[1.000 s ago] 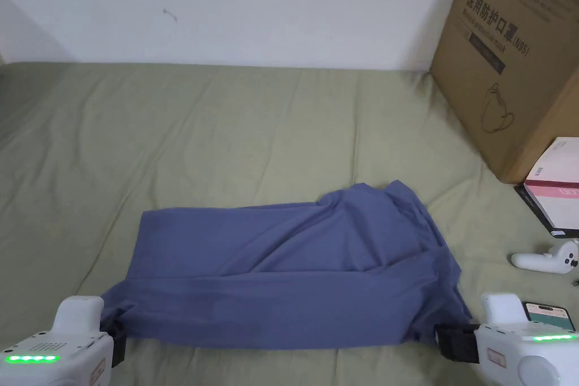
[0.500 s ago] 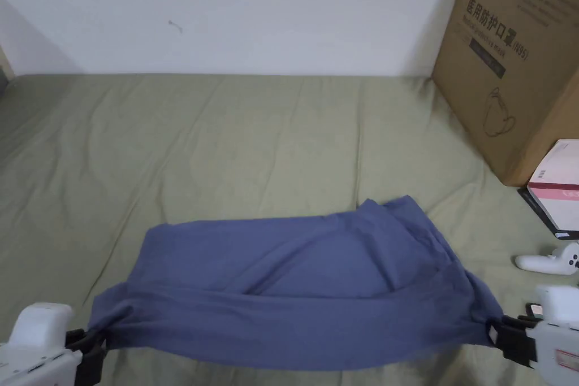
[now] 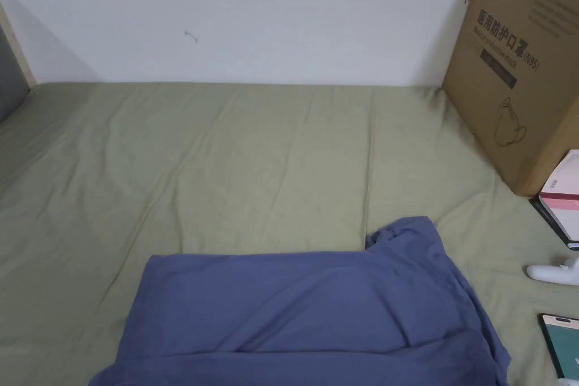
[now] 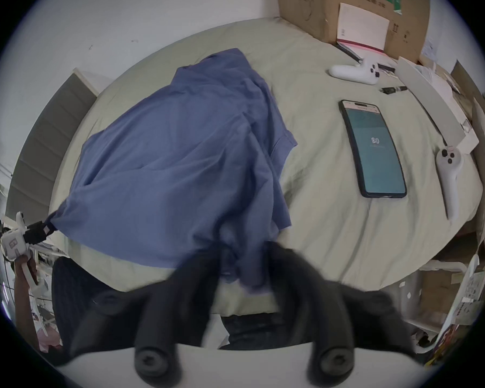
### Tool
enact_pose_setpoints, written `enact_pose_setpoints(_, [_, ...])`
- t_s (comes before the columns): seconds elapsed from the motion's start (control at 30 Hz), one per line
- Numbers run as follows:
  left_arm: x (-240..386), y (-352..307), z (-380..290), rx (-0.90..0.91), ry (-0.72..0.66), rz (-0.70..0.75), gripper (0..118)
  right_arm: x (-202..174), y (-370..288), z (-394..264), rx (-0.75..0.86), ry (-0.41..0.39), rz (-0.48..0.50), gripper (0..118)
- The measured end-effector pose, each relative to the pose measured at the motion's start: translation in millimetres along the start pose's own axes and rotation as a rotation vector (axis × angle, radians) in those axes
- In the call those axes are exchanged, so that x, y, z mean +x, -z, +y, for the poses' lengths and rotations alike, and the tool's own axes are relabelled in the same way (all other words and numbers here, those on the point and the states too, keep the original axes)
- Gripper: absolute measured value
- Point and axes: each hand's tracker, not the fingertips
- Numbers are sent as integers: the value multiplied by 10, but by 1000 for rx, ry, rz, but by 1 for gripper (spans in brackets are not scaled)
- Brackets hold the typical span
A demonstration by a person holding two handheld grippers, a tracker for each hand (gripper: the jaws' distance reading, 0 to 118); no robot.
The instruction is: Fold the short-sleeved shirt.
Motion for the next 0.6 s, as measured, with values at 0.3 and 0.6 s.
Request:
enact_pose_setpoints(0.3, [734, -813, 503, 536, 114, 81, 52, -838, -951, 215, 699, -165, 81, 80])
enact_pose_setpoints(0.6, [973, -579, 890, 604, 96, 40, 6, -1349, -868, 421, 894, -227, 28, 11])
